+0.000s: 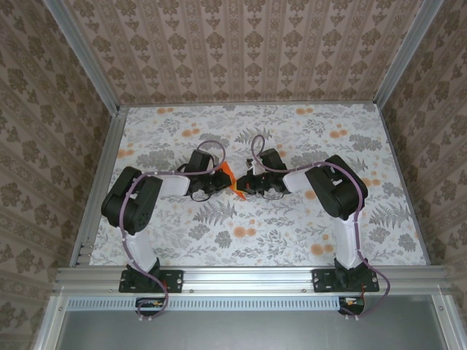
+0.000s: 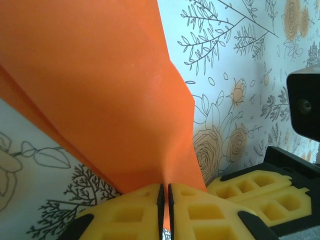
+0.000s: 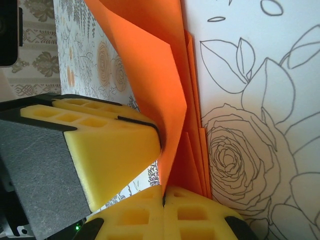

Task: Fold a paper plane with a square sheet of paper (pick it up from the middle)
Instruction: Fold the wing for the fifth time at the center of the table.

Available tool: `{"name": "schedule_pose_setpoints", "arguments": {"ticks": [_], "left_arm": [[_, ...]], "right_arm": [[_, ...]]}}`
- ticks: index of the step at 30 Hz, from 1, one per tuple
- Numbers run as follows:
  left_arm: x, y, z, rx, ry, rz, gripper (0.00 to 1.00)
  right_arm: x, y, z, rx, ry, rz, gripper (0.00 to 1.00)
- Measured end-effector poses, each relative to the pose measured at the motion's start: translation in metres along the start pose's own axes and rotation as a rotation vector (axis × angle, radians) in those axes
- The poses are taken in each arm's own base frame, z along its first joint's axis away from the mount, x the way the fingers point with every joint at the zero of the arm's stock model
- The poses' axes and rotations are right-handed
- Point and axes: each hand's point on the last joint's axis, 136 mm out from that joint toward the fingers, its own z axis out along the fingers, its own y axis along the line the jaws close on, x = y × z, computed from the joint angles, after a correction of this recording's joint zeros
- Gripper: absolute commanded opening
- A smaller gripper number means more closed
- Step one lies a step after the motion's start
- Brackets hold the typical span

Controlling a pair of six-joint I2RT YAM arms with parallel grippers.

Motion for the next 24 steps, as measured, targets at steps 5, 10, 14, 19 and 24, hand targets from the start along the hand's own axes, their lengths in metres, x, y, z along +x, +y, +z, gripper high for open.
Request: {"name": "schedule_pose_setpoints", "arguments": {"ticks": [5, 10, 14, 19, 24], "left_arm": [[0.0, 0.0, 0.001, -0.003, 0.003, -0.001, 0.13], [-0.001, 0.001, 0.002, -0.005, 0.009, -0.007, 0.13], [-0.001, 0.001, 0.002, 0.001, 0.021, -0.022, 0.13], [-0.001, 0.001, 0.003, 0.009, 0.036, -0.046, 0.13], [-0.002, 0.001, 0.004, 0.006, 0.051, -0.064, 0.13]], "right_arm": [[0.0, 0.0, 0.0, 0.007, 0.003, 0.006, 0.0], [-0.001, -0.001, 0.0, 0.025, 0.017, 0.014, 0.09], [0.0, 0.001, -0.003, 0.048, 0.032, -0.01, 0.17], [0.008, -0.001, -0.013, 0.092, 0.067, -0.045, 0.19], [0.017, -0.003, -0.02, 0.116, 0.102, -0.087, 0.19]]}}
